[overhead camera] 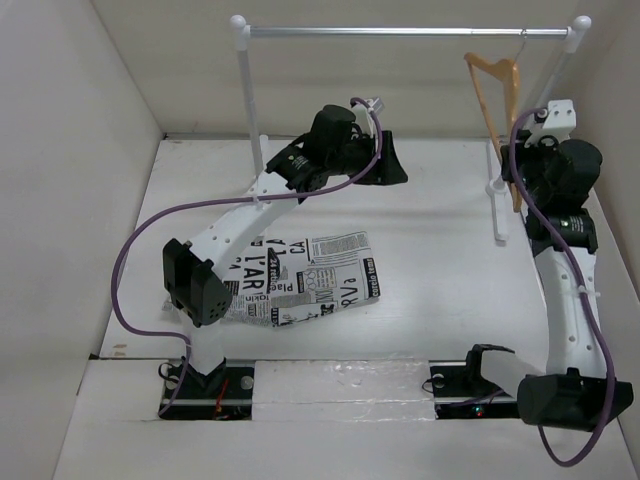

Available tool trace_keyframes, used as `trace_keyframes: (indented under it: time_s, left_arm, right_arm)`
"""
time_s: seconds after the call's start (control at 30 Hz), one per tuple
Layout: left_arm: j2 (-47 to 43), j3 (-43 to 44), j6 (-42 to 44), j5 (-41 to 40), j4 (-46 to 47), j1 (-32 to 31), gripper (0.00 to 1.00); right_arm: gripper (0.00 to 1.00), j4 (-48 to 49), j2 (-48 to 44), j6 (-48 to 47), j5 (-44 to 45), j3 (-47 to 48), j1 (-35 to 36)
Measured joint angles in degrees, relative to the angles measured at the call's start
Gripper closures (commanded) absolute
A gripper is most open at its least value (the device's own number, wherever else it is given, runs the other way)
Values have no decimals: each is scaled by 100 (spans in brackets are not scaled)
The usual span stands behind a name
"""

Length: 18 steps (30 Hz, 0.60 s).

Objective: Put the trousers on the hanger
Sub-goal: Grab a hanger with the right arm, then place trousers on hanger

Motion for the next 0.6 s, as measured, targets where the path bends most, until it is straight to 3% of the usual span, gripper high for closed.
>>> trace_keyframes:
  time_s: [0.27, 0.6]
  left_arm:
    - [0, 109, -74, 46, 87, 0, 43]
    - [-289, -1672, -479, 13, 909, -46, 38]
  right_arm:
    - [100, -240, -295, -234, 52, -955, 481]
    - [100, -691, -640, 232, 721, -3112, 1937]
